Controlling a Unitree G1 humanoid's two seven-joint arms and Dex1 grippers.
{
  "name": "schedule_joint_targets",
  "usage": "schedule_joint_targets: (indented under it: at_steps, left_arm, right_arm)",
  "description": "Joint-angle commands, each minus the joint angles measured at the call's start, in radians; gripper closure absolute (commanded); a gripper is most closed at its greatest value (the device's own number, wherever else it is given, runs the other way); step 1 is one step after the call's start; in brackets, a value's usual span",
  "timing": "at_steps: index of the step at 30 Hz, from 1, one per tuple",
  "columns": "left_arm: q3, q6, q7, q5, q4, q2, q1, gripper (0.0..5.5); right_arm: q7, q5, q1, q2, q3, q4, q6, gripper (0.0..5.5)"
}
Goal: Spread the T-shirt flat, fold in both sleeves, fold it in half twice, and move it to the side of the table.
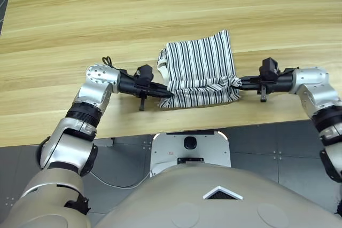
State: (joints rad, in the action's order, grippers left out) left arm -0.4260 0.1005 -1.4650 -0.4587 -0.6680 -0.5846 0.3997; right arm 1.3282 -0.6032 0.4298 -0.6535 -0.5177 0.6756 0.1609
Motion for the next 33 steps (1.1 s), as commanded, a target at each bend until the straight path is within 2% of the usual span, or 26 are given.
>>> schedule_joint_targets:
  at_steps: [1,9,13,19,25,30,31,33]
  left_arm:
    - [0.115,-0.092,-0.03,-0.037,-0.052,0.04,0.026,5.4]
    - [0.248,-0.193,-0.055,-0.045,-0.021,0.097,0.059,5.4]
    - [0.298,-0.185,0.036,0.005,-0.106,0.142,0.128,5.4]
    - [0.334,-0.033,0.239,0.145,-0.301,0.199,0.215,5.4]
    - [0.334,0.071,0.367,0.259,-0.421,0.233,0.257,5.4]
    - [0.34,0.127,0.488,0.338,-0.487,0.247,0.281,5.4]
    - [0.352,0.13,0.489,0.335,-0.491,0.252,0.284,5.02]
    - [0.386,0.144,0.497,0.319,-0.491,0.264,0.291,4.74]
  right_arm:
    - [0.017,0.019,0.084,0.092,0.103,0.06,-0.133,5.4]
    - [0.068,0.079,0.147,0.17,0.259,0.11,-0.265,5.4]
    - [0.049,0.117,0.164,0.203,0.315,0.128,-0.266,5.4]
    - [-0.082,0.217,0.224,0.266,0.398,0.264,-0.123,5.4]
    - [-0.223,0.341,0.271,0.309,0.419,0.368,0.011,5.4]
    - [-0.296,0.472,0.267,0.311,0.38,0.414,0.077,5.4]
    - [-0.307,0.496,0.264,0.311,0.373,0.419,0.089,5.4]
    - [-0.341,0.531,0.261,0.311,0.372,0.431,0.11,4.97]
